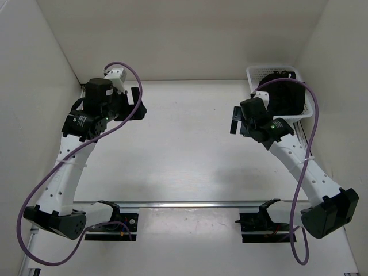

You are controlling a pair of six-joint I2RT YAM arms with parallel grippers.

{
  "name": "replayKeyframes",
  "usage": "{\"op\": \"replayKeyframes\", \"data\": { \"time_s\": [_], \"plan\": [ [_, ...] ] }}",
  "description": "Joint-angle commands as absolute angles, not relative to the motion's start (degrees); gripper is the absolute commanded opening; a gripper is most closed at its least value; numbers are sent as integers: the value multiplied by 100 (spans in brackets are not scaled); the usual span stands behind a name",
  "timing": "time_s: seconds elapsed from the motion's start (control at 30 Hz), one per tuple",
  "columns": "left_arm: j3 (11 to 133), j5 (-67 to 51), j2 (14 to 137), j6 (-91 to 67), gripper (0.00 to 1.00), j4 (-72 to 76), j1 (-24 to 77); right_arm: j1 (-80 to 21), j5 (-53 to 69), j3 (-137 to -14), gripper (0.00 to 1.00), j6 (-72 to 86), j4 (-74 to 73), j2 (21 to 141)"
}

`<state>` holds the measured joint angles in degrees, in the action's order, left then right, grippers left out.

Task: Fold and stack the shorts
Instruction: Grab the shorts from the pile

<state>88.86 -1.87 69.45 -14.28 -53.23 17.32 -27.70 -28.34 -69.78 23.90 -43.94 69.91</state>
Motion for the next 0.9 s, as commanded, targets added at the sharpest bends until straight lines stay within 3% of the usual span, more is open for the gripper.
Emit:
{"op": "replayKeyframes", "data": {
  "time_s": [0.0,0.2,0.4,0.63,0.87],
  "plan": [
    [8833,-132,6899,-1274,100,-5212,1740,-2699,-3163,-7277,99,2583,-4456,6970],
    [8675,-132,6899,-1274,100,-5028,1793,-2146,-3217,-7637,99,2497,-4535,7119],
    [8675,-536,7180,-1529,100,-5027,1793,-450,-2005,-8893,99,2434,-4474,8172],
    [8789,-668,7628,-1591,100,-5027,1793,587,-1243,-11098,99,2479,-4798,10711],
    [9122,-238,7875,-1591,100,-5027,1793,870,-757,-12883,99,2479,-4799,12909]
  ]
}}
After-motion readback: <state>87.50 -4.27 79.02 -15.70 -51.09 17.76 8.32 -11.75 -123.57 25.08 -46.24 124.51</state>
